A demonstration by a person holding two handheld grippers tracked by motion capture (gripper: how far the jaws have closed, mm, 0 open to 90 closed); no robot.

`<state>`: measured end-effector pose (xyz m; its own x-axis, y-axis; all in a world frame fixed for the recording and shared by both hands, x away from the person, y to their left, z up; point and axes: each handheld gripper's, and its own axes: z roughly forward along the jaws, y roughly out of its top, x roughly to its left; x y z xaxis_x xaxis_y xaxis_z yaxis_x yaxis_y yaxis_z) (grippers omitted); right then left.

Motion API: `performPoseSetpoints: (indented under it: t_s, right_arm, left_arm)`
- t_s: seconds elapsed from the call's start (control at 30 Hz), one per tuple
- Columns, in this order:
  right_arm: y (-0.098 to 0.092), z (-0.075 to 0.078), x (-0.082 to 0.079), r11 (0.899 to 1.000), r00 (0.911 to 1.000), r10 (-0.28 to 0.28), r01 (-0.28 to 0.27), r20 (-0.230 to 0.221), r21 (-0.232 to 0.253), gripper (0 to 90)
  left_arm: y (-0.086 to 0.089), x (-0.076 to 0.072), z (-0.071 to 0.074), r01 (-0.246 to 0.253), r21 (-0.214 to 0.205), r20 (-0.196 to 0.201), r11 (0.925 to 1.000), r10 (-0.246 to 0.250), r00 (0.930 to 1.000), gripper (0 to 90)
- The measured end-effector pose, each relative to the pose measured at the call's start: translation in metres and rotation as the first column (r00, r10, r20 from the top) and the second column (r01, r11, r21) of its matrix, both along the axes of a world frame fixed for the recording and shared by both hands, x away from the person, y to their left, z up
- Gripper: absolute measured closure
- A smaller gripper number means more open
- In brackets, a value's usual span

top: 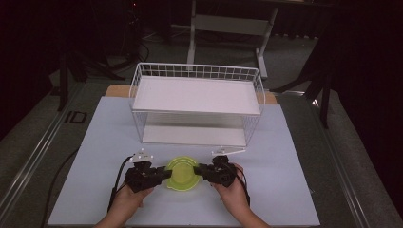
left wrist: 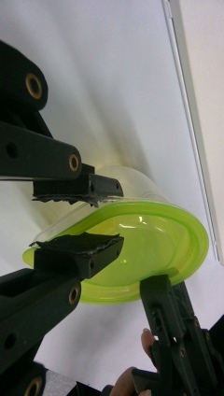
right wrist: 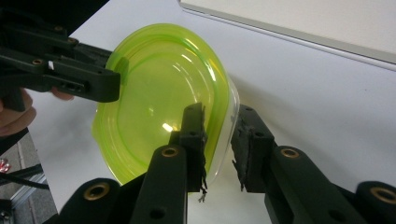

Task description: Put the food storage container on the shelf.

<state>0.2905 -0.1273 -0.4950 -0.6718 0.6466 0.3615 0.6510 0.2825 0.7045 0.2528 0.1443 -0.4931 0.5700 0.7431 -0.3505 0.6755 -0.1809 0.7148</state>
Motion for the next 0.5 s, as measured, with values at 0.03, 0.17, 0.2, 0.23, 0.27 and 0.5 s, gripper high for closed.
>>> performPoseSetpoints:
  t_s: [0.03, 0.17, 0.2, 0.23, 0.27, 0.5]
  right_arm:
    - [0.000, 0.000, -0.001, 1.000, 1.0000, -0.002, 0.002, -0.002, 0.004, 75.8]
    - [0.001, 0.002, -0.003, 1.000, 0.9998, -0.018, 0.018, -0.008, 0.017, 78.8]
    - [0.001, 0.004, -0.004, 1.000, 0.9998, -0.019, 0.019, 0.001, 0.015, 79.7]
    - [0.001, 0.004, -0.004, 1.000, 0.9998, -0.019, 0.019, 0.001, 0.015, 79.7]
    - [0.002, 0.005, -0.004, 1.000, 0.9998, -0.010, 0.010, 0.014, -0.003, 79.9]
    - [-0.001, 0.008, -0.005, 1.000, 0.9991, -0.019, 0.019, 0.038, -0.002, 80.0]
  left_arm:
    - [0.000, -0.001, 0.000, -0.003, -0.001, -0.005, 1.0000, 0.003, 1.0000, 73.4]
    - [0.000, -0.004, 0.001, -0.017, -0.005, -0.016, 0.9998, 0.017, 0.9997, 76.1]
    - [0.000, -0.006, 0.002, -0.026, -0.003, -0.018, 0.9997, 0.026, 0.9995, 78.1]
    - [0.000, -0.006, 0.002, -0.026, -0.003, -0.018, 0.9997, 0.026, 0.9995, 78.4]
    - [-0.001, -0.007, 0.002, -0.035, 0.004, -0.009, 0.9994, 0.035, 0.9994, 79.0]
    - [-0.002, -0.002, 0.011, -0.041, -0.030, 0.006, 0.9987, 0.041, 0.9991, 81.0]
